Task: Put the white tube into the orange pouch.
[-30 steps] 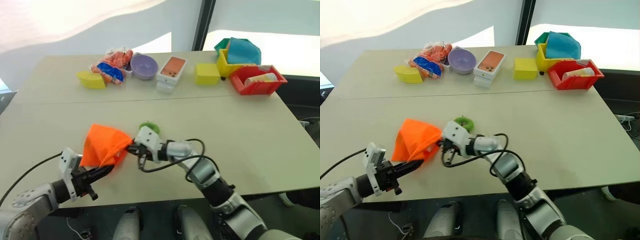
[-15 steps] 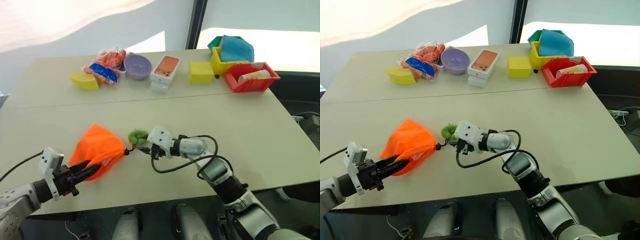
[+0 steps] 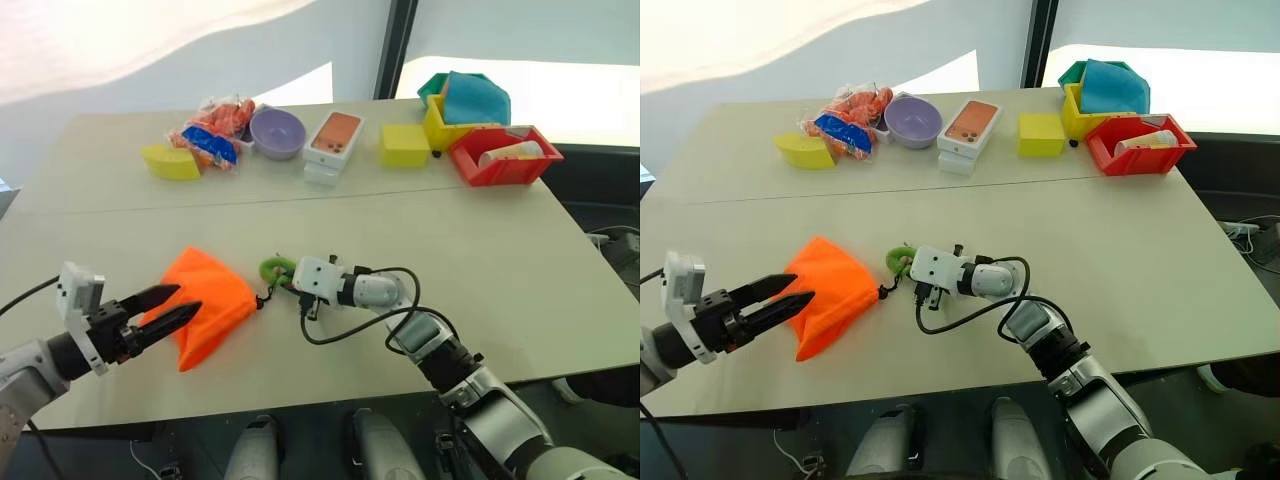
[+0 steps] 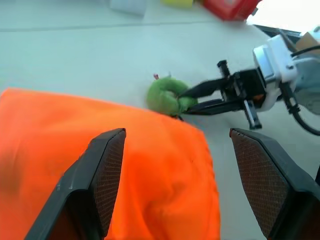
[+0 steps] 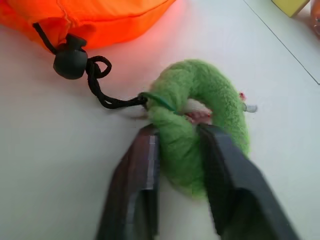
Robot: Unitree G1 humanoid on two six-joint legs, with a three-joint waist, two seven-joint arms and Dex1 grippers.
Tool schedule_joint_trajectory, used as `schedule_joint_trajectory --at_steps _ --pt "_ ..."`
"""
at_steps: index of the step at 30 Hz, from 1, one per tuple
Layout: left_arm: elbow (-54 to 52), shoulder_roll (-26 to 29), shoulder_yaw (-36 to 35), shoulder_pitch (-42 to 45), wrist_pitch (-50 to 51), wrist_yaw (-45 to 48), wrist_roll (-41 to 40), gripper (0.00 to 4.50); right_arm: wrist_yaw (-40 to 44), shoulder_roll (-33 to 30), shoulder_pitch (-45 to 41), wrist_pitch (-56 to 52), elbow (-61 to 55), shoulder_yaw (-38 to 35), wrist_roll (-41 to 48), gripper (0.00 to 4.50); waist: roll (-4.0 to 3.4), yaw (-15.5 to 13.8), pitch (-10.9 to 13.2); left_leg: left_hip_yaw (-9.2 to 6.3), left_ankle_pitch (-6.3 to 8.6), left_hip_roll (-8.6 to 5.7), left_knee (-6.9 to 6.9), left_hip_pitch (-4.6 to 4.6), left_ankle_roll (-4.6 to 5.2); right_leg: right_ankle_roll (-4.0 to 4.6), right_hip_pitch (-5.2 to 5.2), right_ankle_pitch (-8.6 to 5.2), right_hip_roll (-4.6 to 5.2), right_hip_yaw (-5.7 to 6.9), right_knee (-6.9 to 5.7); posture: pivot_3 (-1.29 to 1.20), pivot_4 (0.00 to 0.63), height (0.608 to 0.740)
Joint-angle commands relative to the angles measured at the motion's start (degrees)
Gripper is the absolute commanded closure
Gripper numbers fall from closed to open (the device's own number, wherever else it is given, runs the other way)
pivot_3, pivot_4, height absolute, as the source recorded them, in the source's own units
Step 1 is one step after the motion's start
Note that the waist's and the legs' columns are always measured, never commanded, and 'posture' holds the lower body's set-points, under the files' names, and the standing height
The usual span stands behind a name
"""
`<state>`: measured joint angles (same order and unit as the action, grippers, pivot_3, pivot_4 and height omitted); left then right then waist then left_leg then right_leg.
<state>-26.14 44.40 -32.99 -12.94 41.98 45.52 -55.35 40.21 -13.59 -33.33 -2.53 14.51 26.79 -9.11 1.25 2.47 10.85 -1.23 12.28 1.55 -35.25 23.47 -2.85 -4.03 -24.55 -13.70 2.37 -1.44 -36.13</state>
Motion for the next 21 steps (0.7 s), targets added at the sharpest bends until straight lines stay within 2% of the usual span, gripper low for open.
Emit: schedule_joint_trajectory --at_steps 1,5,7,9,21 --pt "-1.7 0.7 -0.8 1.5 -0.8 -0.8 -0.2 0.96 0.2 -1.8 1.8 -0.5 -4.8 -2.9 0.9 4.47 0.0 -0.1 0.0 0.0 0.0 0.0 0.0 0.0 0.0 0.0 0.0 0.0 0.0 0.0 0.0 0.0 0.15 0.74" --pt "-1.2 0.8 3.6 5.5 -2.3 -1.4 2.8 0.96 0.3 -4.0 7.2 -6.6 -13.5 -9.9 7.1 4.47 0.01 -0.5 0.0 0.0 0.0 -0.02 -0.01 0.0 0.0 -0.02 0.02 -0.01 0.0 0.0 -0.01 0.0 0.15 0.74" --pt "0.1 1.0 8.7 8.1 -3.9 0.1 6.4 0.96 0.9 -5.7 11.2 -10.7 -20.5 -15.6 12.6 4.47 0.01 -0.9 0.0 0.01 0.0 -0.05 -0.03 0.0 0.0 -0.02 0.05 -0.01 0.02 0.0 -0.02 0.0 0.15 0.74" --pt "1.5 0.6 12.2 10.2 -5.0 1.2 8.6 0.96 0.8 -6.6 13.3 -14.5 -25.2 -18.2 15.4 4.47 0.01 -1.2 0.0 0.04 0.0 -0.06 -0.05 -0.01 0.0 -0.03 0.06 -0.01 0.03 -0.01 -0.01 0.0 0.15 0.74" --pt "14.7 -1.0 29.4 26.7 -14.6 12.0 21.7 0.96 -0.9 -7.9 16.0 -20.4 -32.2 -18.6 17.8 4.47 0.02 -1.6 0.0 0.03 0.0 0.2 -0.06 -0.06 0.01 -0.01 0.05 -0.01 -0.37 -0.06 -0.03 0.0 0.15 0.74"
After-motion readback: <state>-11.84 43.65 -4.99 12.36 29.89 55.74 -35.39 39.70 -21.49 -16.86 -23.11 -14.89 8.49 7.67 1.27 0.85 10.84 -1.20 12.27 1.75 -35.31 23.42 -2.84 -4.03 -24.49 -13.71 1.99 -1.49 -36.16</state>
